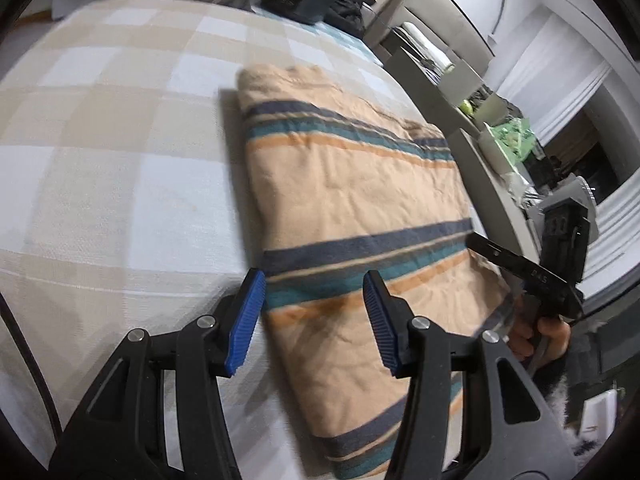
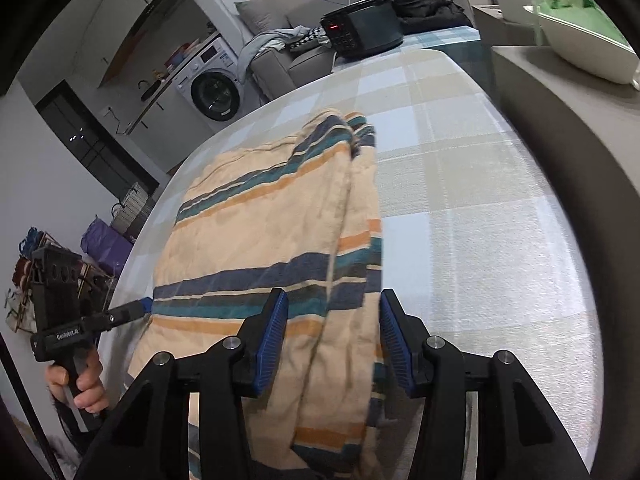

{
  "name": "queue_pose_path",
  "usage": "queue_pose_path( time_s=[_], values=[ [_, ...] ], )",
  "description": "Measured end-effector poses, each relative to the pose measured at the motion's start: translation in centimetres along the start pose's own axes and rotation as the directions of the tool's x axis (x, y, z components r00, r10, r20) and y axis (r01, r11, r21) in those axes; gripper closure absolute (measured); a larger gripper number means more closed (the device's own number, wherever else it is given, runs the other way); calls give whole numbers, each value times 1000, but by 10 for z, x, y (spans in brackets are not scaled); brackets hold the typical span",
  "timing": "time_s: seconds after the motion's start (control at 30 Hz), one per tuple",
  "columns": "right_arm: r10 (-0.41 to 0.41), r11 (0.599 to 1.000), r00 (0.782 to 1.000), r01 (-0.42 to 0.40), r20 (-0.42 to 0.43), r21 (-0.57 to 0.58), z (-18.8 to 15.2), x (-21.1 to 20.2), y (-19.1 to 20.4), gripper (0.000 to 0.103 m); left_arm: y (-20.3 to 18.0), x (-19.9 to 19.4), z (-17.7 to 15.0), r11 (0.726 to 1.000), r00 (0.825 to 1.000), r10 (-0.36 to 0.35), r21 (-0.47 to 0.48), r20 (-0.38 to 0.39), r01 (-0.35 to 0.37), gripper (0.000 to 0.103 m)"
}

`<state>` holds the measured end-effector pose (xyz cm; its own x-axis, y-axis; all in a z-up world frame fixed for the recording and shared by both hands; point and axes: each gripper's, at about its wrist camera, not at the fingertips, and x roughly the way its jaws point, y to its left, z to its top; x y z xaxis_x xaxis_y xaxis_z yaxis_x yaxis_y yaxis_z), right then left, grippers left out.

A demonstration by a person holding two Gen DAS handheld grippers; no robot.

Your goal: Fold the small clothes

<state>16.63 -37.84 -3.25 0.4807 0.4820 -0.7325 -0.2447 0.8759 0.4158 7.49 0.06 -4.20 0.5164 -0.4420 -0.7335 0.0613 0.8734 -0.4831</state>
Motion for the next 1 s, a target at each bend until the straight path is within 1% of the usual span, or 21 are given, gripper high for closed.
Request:
queue_pose_path(
  time_s=[0.03,0.1,0.13,0.2,0.23,0.27,0.3,0.37,0.5,0.67,0.77,0.9,0.97,1.0],
  values=[
    [-2,1000,1000,2,1,-5,0,1,1,54,4,-1,2,1000,1000,6,-17,6,-6,52],
    [3,1000,1000,-3,3,-6,0,2,4,56,11,4,5,999,1000,-13,-52,-4,13,51],
    [3,1000,1000,-3,0,-8,0,4,5,63,11,6,8,998,1000,-23,-53,7,23,51],
    [-3,1000,1000,2,-14,-29,1,8,10,72,10,13,13,998,999,-44,-43,-4,44,51],
    [-1,999,1000,1,-16,-37,1,10,13,73,8,17,16,997,998,-67,-38,-10,66,51],
    [-8,999,1000,7,-16,-48,1,12,15,74,7,22,19,996,996,-85,-33,-19,84,56],
    [-12,998,1000,11,-17,-54,2,14,18,76,5,27,23,997,997,-80,-24,-22,80,66],
    [-9,999,1000,8,-23,-54,4,18,22,76,4,34,31,998,998,-57,0,-34,57,72],
    [-7,998,999,5,-38,-56,15,35,38,76,15,33,48,999,999,-30,-14,-22,30,72],
    [0,1000,999,-1,-41,-27,39,72,63,76,46,31,87,998,999,50,-36,-7,-51,72],
    [0,999,1000,-1,-30,-44,54,91,73,76,65,35,112,995,995,99,-30,4,-99,72],
    [-15,999,1000,15,-16,-32,67,106,76,76,81,41,132,995,996,90,-36,19,-89,72],
    [-23,999,1000,23,-14,-30,68,104,74,76,84,40,136,995,996,90,-38,19,-90,72],
    [-33,999,999,32,-15,-34,67,101,73,74,85,39,134,995,995,93,-38,21,-93,72]
  ],
)
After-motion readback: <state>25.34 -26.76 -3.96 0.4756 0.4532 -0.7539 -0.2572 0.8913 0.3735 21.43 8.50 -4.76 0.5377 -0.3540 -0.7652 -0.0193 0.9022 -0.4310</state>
